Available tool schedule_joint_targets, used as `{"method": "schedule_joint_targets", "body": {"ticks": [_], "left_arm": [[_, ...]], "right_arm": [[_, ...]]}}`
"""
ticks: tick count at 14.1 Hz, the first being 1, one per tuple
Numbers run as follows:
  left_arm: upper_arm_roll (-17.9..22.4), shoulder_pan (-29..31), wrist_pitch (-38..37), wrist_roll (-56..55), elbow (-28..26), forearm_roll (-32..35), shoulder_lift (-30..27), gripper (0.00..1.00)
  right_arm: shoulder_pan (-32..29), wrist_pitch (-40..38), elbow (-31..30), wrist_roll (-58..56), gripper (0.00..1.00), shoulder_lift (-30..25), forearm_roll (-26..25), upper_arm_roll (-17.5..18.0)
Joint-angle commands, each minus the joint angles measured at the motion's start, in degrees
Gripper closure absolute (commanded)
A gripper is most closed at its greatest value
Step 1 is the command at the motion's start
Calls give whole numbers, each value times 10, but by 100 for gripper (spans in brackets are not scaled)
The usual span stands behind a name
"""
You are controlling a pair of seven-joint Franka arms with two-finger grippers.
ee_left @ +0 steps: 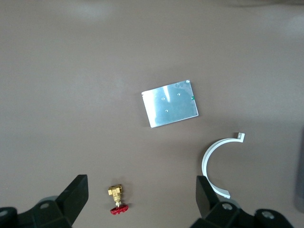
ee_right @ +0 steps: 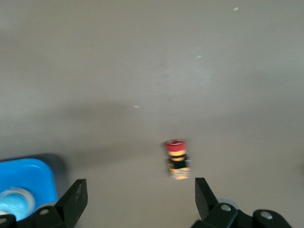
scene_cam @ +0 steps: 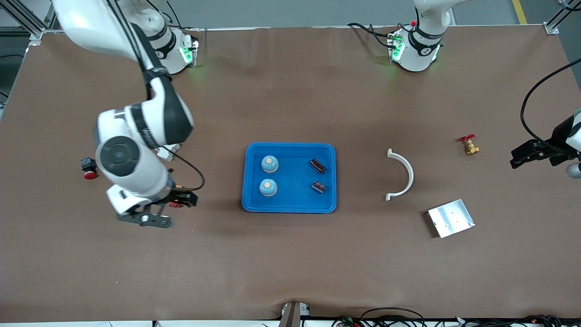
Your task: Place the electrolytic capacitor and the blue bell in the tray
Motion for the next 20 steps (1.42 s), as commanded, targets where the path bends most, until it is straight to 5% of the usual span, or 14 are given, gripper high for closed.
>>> {"method": "schedule_joint_targets", "body": {"ticks": [1,6,12,20], "left_arm": [[71,-71,-9,19,-4,-16,-9,0],[107,-105,-10,19,-4,-27,-7,0],[160,-158,-10,19,-6,-28,-6,0],[160,-157,-10,14,-5,-28,-3,0]], "right_arm": [[-68,-17,-30,-102,0,-46,51,11],[-164,-69,-30,-233,0,-83,73,9],[-176,-118,-69,-228,0,-171,58,6],[-200,-127,-108,-223,0,-253,67,7]]}}
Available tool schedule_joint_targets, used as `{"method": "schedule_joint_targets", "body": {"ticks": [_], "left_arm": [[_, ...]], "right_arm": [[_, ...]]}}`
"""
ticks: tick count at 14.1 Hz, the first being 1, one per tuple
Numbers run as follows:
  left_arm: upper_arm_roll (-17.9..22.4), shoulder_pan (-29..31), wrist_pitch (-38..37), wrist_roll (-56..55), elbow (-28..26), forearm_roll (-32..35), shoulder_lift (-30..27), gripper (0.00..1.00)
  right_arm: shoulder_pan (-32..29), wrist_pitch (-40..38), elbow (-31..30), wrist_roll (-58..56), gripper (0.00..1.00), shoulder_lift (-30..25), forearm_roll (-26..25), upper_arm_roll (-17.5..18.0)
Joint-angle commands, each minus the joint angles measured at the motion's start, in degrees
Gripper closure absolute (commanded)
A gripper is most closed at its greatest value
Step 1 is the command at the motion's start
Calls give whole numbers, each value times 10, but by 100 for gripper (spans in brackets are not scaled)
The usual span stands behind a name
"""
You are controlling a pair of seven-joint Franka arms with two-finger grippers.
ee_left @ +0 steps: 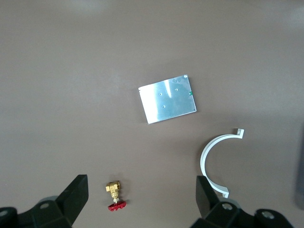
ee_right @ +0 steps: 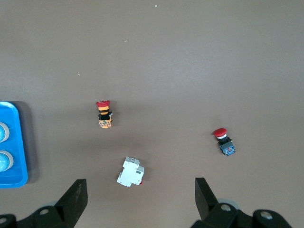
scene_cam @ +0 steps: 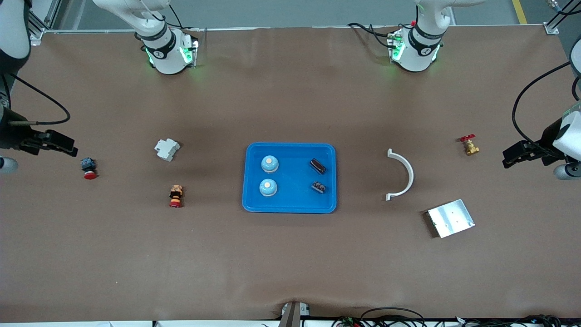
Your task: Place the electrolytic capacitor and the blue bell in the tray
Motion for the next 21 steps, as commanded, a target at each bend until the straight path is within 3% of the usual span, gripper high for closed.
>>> {"method": "schedule_joint_targets", "body": {"ticks": [1,8,13,17,21], "left_arm": [[8,-3,-6,14,1,-15,-4,0],[3,-3,-7,8,3,-28,-24,0],[0,-7,-77,6,4,-36,-85,0],[-8,-6,-98,9,11,-31,-85,0],[-7,-3,-98,12,37,-33,-72,0]], "right_arm": [[-22,5,-33,6,0,-35,5,8],[-32,13,-80,6,0,-80,7,8],[-33,13,-79,6,0,-84,27,7],[-28,13,-80,3,0,-84,-27,11],[-30,13,-79,-14,0,-84,-36,11]]}}
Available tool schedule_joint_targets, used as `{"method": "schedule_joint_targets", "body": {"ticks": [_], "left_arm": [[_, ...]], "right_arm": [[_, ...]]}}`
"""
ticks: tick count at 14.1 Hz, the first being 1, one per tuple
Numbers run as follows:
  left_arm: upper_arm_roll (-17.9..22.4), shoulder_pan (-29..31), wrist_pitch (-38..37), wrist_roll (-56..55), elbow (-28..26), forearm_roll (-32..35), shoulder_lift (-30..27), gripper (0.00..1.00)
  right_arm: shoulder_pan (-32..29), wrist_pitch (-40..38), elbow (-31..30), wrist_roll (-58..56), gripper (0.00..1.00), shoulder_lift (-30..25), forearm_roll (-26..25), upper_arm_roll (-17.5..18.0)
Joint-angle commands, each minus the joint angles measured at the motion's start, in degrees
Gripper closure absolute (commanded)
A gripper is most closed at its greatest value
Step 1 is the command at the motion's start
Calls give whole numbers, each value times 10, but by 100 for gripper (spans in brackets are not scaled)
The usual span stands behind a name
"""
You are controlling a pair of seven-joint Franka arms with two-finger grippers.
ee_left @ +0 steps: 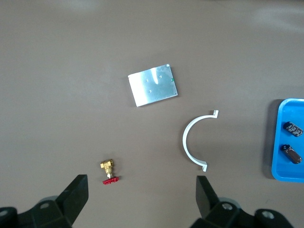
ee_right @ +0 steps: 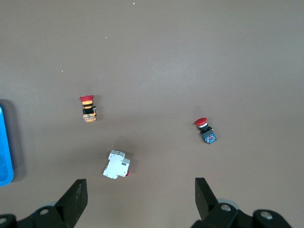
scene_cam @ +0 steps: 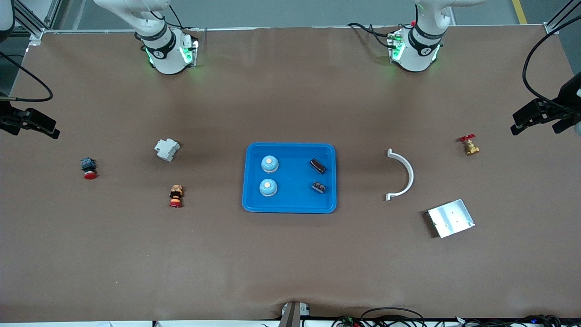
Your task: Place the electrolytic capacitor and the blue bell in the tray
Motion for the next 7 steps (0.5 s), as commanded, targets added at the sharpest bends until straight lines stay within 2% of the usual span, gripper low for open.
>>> {"method": "schedule_joint_targets", "body": {"ticks": [1,5,7], "left_arm": [[2,1,-7,12,20,-9,10,0],[2,-1,-7,12,20,-3,10,0],[1,-3,-11,12,20,-2,10,0]], "right_arm": [[-9,12,-17,-29,0,-17,-15,8],[-16,16,-18,-30,0,-18,-4,6],[-23,17,-18,-29,0,-18,25,5]]}}
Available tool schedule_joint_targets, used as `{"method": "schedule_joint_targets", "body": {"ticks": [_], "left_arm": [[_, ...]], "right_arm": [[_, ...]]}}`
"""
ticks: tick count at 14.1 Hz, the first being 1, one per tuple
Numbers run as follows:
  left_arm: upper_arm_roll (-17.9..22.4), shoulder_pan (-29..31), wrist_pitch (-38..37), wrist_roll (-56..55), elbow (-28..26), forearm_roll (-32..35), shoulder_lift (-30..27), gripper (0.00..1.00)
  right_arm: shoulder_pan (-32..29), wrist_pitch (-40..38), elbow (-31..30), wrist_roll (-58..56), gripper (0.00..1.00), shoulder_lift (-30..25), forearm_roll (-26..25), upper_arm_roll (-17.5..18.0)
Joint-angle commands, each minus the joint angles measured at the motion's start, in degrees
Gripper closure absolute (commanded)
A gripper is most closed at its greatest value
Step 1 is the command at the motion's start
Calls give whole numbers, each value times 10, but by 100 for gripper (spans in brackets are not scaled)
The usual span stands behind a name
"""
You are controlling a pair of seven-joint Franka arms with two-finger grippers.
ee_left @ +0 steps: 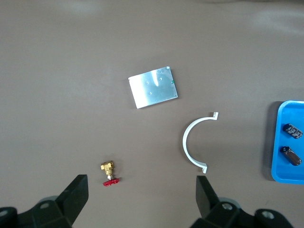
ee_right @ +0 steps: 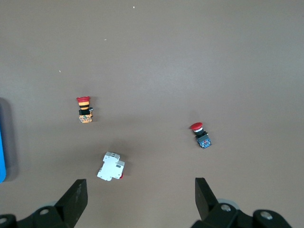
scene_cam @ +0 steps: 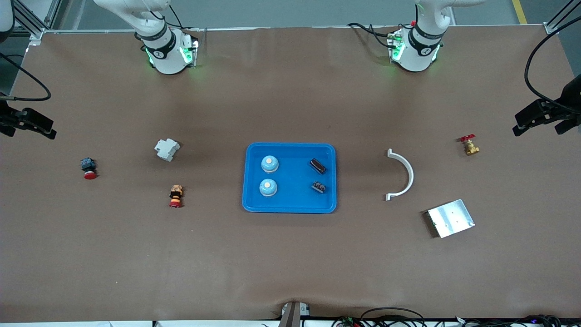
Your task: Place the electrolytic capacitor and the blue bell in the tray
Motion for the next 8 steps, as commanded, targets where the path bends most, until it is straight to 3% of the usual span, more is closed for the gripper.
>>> {"method": "schedule_joint_targets", "body": {"ticks": [1,8], "left_arm": [[1,-3,-11,12,15,-2,7,0],[1,-2,-14,12,14,-2,7,0]], "right_arm": [[-28,9,-18,-9,0,-18,40,7],[-33,10,-17,-10,0,-23,50,8]]}}
